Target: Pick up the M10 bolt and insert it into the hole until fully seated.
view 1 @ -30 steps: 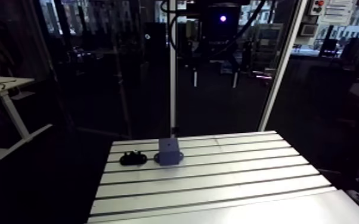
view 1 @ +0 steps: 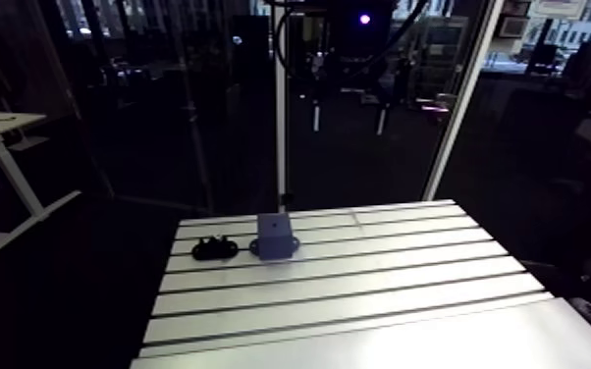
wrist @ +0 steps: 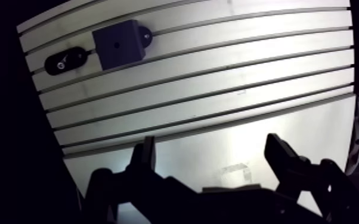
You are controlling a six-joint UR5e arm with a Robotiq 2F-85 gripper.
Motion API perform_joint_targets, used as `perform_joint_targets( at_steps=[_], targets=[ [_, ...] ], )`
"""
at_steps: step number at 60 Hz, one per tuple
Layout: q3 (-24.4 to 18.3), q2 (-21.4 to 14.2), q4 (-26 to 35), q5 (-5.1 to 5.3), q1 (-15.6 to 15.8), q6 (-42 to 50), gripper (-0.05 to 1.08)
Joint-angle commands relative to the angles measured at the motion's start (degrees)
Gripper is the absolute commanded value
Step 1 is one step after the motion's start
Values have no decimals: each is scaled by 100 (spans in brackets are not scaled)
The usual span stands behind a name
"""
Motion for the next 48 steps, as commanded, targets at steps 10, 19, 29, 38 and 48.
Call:
perform_joint_targets(
  at_steps=[10, 19, 29, 38, 48],
  targets=[
    [-9, 30, -104, 22, 11, 1, 1],
    [-9, 113, -201, 23, 69, -8, 1],
    [-34, 319, -431, 23, 430, -8, 1],
    [-95, 530, -570, 6, 775, 24, 1],
    [-123, 718, -837, 14, 1058, 80, 1]
  ],
)
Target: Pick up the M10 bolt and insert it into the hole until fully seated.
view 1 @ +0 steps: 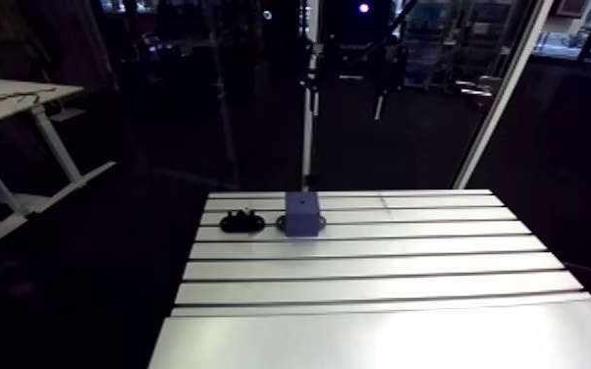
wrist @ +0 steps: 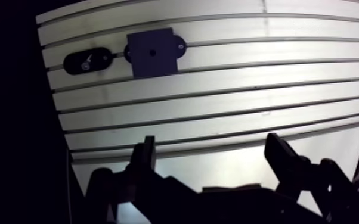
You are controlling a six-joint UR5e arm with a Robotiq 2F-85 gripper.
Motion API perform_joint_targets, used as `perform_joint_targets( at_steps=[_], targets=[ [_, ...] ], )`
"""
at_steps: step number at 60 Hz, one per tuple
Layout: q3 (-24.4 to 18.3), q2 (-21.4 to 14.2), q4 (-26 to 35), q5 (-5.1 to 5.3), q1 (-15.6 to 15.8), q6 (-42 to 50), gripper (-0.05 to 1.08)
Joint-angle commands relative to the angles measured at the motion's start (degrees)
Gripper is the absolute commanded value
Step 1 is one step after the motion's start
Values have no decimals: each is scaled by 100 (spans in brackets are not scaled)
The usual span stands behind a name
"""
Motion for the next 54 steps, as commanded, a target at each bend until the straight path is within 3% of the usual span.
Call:
perform_joint_targets(
  at_steps=[1, 16, 54],
  targets=[
    [-49, 287, -327, 1, 426, 63, 1],
    [22, 637, -1078, -6, 857, 63, 1],
    [189, 1315, -2180, 1, 1339, -17, 1]
  ],
)
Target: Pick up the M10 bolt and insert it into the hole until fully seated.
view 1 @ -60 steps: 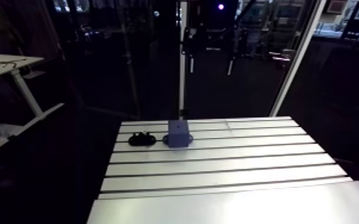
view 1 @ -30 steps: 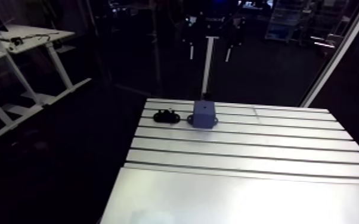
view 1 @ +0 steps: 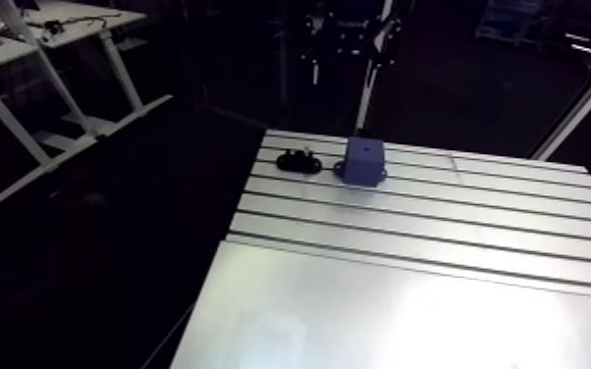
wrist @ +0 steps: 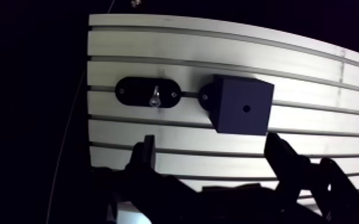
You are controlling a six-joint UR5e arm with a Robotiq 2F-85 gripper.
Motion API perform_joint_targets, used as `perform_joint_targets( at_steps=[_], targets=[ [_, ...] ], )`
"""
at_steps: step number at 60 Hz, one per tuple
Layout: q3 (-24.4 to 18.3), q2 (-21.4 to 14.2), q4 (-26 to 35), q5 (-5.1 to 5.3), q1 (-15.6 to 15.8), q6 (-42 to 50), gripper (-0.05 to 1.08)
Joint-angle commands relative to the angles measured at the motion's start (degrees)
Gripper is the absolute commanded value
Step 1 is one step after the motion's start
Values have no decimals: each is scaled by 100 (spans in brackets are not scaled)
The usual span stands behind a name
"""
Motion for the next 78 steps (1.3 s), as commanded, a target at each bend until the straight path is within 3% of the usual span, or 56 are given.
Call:
perform_joint_targets(
  at_steps=[1, 7, 16, 20, 31, 78],
  targets=[
    [16, 270, -326, 7, 188, -27, 1],
    [7, 335, -356, 0, 206, -18, 2],
    [7, 442, -364, -2, 215, 34, 21],
    [24, 483, -365, 14, 257, 44, 36],
    [23, 575, -511, 33, 330, 46, 49],
    [24, 941, -692, 32, 409, 153, 56]
  ],
)
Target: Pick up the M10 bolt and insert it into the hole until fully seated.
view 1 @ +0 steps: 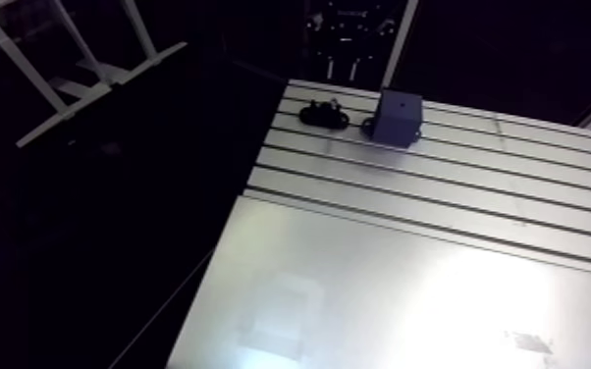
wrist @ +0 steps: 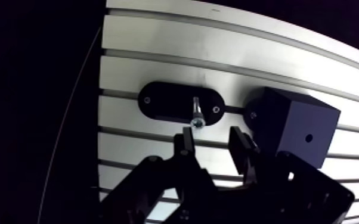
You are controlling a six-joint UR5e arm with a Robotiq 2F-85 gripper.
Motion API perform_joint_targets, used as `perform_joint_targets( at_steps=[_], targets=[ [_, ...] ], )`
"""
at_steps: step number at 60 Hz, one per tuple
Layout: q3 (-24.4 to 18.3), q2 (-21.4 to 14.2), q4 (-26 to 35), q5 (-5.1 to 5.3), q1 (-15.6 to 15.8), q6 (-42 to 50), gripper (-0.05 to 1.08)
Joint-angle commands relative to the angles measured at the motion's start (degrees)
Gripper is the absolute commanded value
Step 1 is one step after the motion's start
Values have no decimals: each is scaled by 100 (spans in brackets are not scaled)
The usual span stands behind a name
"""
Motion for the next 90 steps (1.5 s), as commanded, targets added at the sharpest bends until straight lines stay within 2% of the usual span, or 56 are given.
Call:
perform_joint_targets(
  at_steps=[1, 11, 19, 42, 90],
  targets=[
    [-1, 98, -136, 8, 11, 110, 57],
    [17, 116, -147, 9, 27, 163, 57],
    [41, 139, -154, -51, 47, 262, 58],
    [78, 219, -182, -96, 47, 457, 58],
    [87, 327, -200, -88, 47, 703, 56]
  ],
)
